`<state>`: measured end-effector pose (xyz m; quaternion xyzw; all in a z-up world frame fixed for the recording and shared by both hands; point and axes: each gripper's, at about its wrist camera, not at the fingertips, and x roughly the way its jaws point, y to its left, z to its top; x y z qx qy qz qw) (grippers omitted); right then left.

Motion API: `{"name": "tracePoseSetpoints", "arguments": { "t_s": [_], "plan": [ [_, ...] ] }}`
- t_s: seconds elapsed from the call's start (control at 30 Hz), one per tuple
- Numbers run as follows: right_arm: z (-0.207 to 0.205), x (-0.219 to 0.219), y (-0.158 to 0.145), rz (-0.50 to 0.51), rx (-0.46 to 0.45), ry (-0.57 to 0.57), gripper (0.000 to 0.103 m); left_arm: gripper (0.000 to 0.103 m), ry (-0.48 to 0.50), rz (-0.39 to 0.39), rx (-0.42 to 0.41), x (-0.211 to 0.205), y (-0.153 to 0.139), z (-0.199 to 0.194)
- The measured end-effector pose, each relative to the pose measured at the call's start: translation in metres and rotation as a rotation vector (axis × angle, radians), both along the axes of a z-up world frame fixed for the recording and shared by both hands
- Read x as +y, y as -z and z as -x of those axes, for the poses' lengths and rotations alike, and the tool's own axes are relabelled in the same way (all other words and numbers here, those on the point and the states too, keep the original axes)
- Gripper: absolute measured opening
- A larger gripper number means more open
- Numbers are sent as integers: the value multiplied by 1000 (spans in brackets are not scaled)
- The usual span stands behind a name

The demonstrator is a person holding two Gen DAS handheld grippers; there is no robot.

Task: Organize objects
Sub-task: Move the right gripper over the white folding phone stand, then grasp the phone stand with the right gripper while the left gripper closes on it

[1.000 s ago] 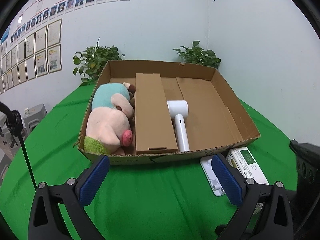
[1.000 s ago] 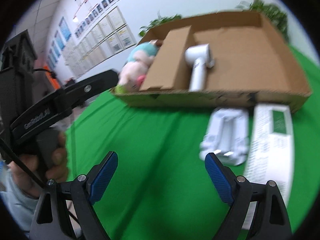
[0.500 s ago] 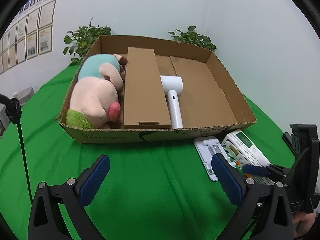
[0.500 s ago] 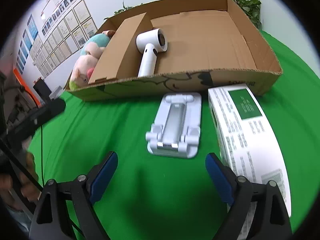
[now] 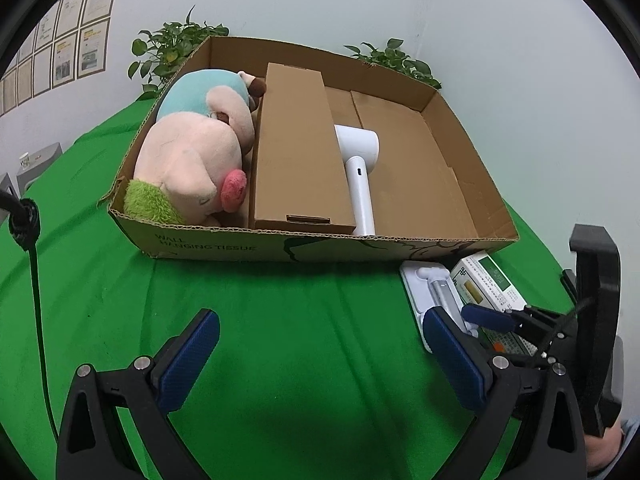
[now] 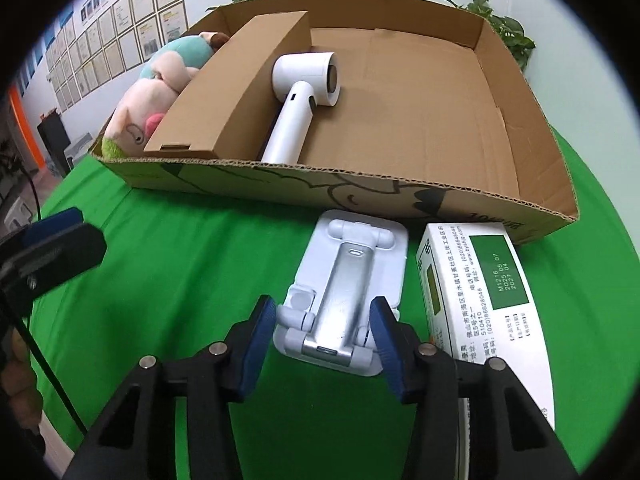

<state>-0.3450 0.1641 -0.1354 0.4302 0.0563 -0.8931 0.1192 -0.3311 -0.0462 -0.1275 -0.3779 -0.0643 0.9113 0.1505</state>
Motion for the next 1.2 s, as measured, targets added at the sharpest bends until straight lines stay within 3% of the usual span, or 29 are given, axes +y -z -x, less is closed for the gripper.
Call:
{"name": "tracePoseSetpoints", "arguments": {
  "t_s": [0.07, 0.2, 0.37, 0.4, 0.43, 0.5, 0.7, 0.9, 0.97, 1.07, 1.2],
  "plan": [
    [-9, -3, 0, -33, 13, -11, 40, 103, 11, -9, -9, -1, 0, 1],
    [-34, 3, 1, -7, 7, -70, 40, 103, 50, -63, -41, -2, 1, 3],
    [-72, 14, 0, 8, 14, -187, 40, 103, 115, -181, -120, -1, 7, 11],
    [-78, 18, 1, 16, 27, -191, 45, 103, 131, -209, -143, 1, 9, 14],
    [-81, 21, 0, 19, 36, -187, 62, 103, 141, -222, -156, 4, 11, 14],
    [-83, 25, 0, 30, 42, -168, 83, 103, 175, -253, -188, 11, 17, 16],
    [-83, 20, 9, 82, -13, -142, 84, 102, 299, -362, -286, 36, 33, 17],
    [-73, 13, 15, 49, -40, -83, 83, 101, 297, -381, -333, 41, 43, 18],
    [-74, 10, 17, 25, -41, -82, 81, 101, 307, -386, -329, 41, 44, 15],
    [-78, 3, 16, -15, -22, -84, 67, 99, 316, -390, -331, 45, 46, 15],
    [-80, 2, 15, -6, -19, -70, 67, 91, 322, -402, -349, 45, 51, 13]
  ]
}}
